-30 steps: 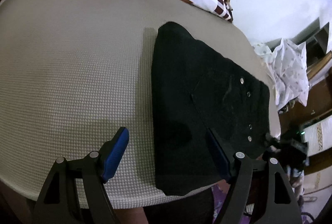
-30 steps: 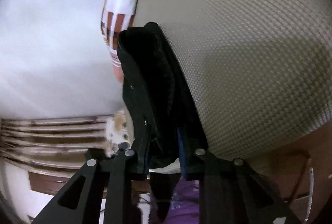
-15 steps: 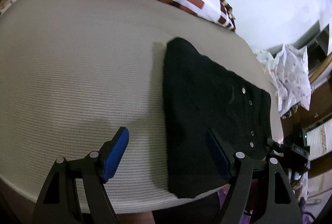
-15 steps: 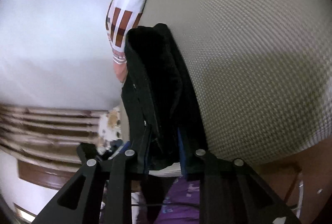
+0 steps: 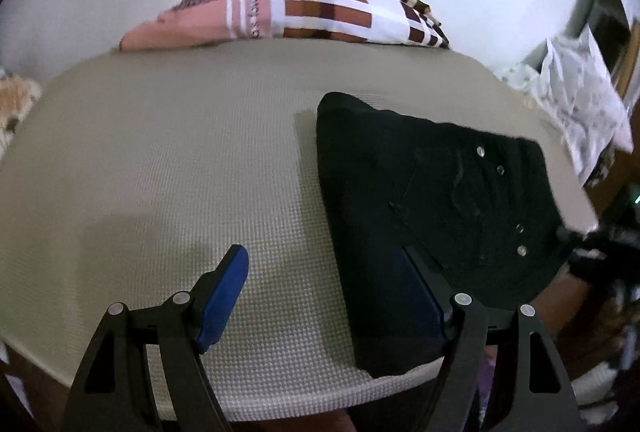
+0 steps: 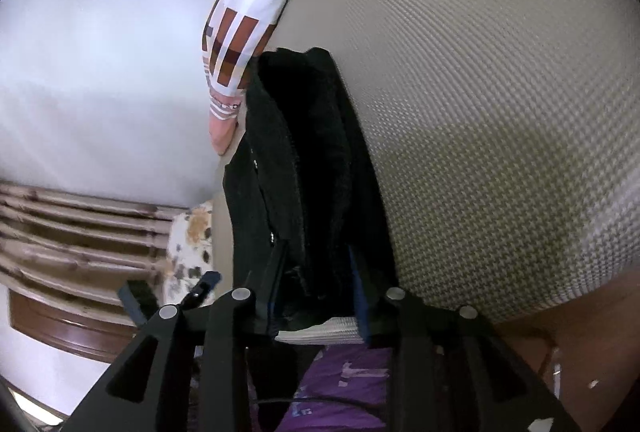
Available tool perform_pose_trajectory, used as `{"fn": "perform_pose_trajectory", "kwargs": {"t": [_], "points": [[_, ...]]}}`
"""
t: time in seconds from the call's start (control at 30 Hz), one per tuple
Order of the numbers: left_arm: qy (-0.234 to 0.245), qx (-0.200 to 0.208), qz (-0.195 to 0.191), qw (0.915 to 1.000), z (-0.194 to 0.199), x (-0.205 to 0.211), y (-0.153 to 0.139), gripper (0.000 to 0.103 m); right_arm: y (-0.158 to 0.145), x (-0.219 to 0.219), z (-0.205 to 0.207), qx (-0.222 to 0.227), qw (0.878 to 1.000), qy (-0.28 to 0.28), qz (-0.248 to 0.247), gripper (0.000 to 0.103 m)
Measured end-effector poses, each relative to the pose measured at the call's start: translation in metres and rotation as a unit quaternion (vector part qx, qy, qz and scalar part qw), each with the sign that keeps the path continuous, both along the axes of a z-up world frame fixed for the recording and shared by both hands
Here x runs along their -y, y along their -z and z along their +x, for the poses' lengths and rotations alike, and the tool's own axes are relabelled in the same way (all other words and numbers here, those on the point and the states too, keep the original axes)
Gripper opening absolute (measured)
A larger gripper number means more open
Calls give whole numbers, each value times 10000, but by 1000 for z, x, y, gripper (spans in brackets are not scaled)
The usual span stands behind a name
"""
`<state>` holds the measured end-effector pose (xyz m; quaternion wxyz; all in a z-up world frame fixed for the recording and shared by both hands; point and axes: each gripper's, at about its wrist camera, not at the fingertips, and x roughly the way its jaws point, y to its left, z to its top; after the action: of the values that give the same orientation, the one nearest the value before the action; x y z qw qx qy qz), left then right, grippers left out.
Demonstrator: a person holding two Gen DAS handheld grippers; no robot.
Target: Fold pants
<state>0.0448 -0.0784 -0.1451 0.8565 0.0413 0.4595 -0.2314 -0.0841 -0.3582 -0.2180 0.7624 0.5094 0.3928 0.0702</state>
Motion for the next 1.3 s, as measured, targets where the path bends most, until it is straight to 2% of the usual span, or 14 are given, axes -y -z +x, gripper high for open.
{"fn": "perform_pose_trajectory", "kwargs": {"t": [0.07, 0.1, 0.17, 0.23, 0.3, 0.5, 0.57, 0.8, 0.83, 0.93, 0.97, 1.07, 1.2, 1.3], "points": [[57, 154, 160, 9997, -5, 7, 0, 77, -18, -7, 0, -43, 9972, 30, -746, 33], [72, 202, 206, 9996, -7, 9, 0, 77, -29, -13, 0, -63, 9920, 57, -1263, 34], [76, 322, 305, 9990, -12, 14, -1, 77, -56, -27, -2, 18, 9713, 147, -2375, 35], [78, 390, 337, 9986, -14, 17, -2, 77, -81, -44, -5, 261, 9523, 181, -3034, 43], [75, 433, 351, 9984, -17, 19, -3, 78, -96, -56, -6, 490, 9438, 231, -3259, 60], [33, 643, 365, 9973, -25, 21, -10, 82, -116, -87, -8, 854, 9351, 167, -3435, 78], [32, 686, 356, 9970, -27, 21, -12, 83, -115, -94, -6, 848, 9346, 117, -3452, 80], [-35, 815, 379, 9959, -32, 21, -15, 84, -106, -101, -10, 709, 9478, 114, -3106, 81], [-43, 838, 380, 9957, -33, 21, -15, 85, -106, -102, -9, 692, 9455, 111, -3181, 81], [-32, 897, 423, 9951, -33, 21, -16, 87, -109, -95, -9, 614, 9286, 245, -3652, 86], [-18, 893, 432, 9951, -33, 21, -16, 88, -107, -87, -8, 564, 9280, 263, -3674, 92], [49, 853, 485, 9952, -29, 23, -13, 88, -92, -56, 0, 240, 9405, 228, -3383, 93], [173, 699, 476, 9963, -19, 26, -9, 88, -71, -35, 12, 29, 9535, -12, -3013, 93], [205, 530, 460, 9973, -10, 29, -4, 88, -59, -30, 27, -74, 9555, -310, -2934, 93]]}}
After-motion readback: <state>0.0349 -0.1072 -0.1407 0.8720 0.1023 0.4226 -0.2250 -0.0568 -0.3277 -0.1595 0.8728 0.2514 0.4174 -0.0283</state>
